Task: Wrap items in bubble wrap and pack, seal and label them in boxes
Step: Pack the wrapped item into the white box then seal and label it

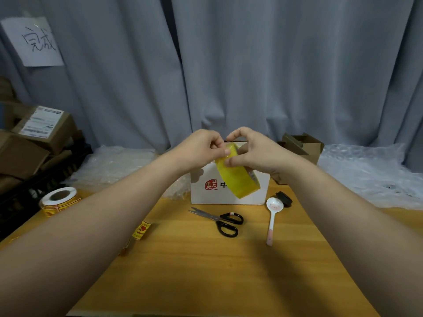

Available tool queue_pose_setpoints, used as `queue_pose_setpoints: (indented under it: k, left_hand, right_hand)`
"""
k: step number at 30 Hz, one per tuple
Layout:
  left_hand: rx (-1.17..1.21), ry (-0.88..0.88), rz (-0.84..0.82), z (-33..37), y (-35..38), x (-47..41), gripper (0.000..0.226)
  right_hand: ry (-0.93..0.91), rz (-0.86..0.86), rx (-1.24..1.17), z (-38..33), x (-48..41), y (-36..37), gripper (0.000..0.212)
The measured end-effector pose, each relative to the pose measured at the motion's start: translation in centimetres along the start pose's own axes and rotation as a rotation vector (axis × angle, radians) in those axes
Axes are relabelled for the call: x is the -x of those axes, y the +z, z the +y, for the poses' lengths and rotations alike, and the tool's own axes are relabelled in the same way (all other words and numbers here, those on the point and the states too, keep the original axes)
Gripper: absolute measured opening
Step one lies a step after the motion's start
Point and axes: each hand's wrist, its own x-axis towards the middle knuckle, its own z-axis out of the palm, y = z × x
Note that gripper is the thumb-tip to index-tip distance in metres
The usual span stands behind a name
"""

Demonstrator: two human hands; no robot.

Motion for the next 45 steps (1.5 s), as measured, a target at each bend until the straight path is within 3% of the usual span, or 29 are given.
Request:
queue_pose_setpoints:
  k: [3,7,9,14,21,23,27,30,36,41,45]
  left_hand:
    - [-0.115,0.067,0.095,0.2,0.2,-0.3,0.012]
    - [-0.139,0.088,0.215,-0.4,-0.3,-0.9,0.012]
    - [-0.136,0.098,0.249,-0.9,-0.6,-1.1,0.013]
    - [-0.058,0.116,0.359,-1.3,-1.0,-1.8,0.014]
    - [0.216,-0.019,0.428,-3.9,-1.0,-4.0,0.015]
    - [0.227,-0.077,0.39,-5.1,-1.1,-4.8,0.014]
    - [-0.028,-0.161,0.119,-9.4,0.0,-6.4,0.062]
    - [0.039,-0.208,-0.027,-11.5,1.0,-7.5,0.077]
    - [0.221,-0.213,-0.13,-13.8,1.8,-9.2,0.066]
    - [0.2,-0.138,-0.056,-14.8,3.8,-9.2,0.049]
    - [0.165,-0.149,-0.177,-14.3,4.6,-8.5,0.068]
  right_hand:
    - [-0.018,0.071,-0.074,0.4,-0.1,0.5,0.052]
    - [-0.021,0.073,-0.318,1.4,0.4,2.1,0.04]
    - [-0.01,0.13,-0.313,1.7,0.1,2.6,0.03]
    - [0.03,0.216,0.014,1.3,-1.8,2.0,0.025]
    - [0.011,0.324,0.437,-1.0,-4.8,-1.1,0.016]
    - [0.019,0.366,0.54,-1.6,-5.8,-2.7,0.016]
    - [0.016,0.341,0.635,-2.0,-8.3,-4.7,0.018]
    - [0.055,0.292,0.64,-1.5,-10.4,-4.5,0.014]
    - [0.092,0.19,0.635,0.2,-13.8,-3.5,0.013]
    - [0.098,0.161,0.657,0.5,-14.7,-4.4,0.013]
    - [0.082,0.199,0.614,0.8,-15.1,-5.2,0.013]
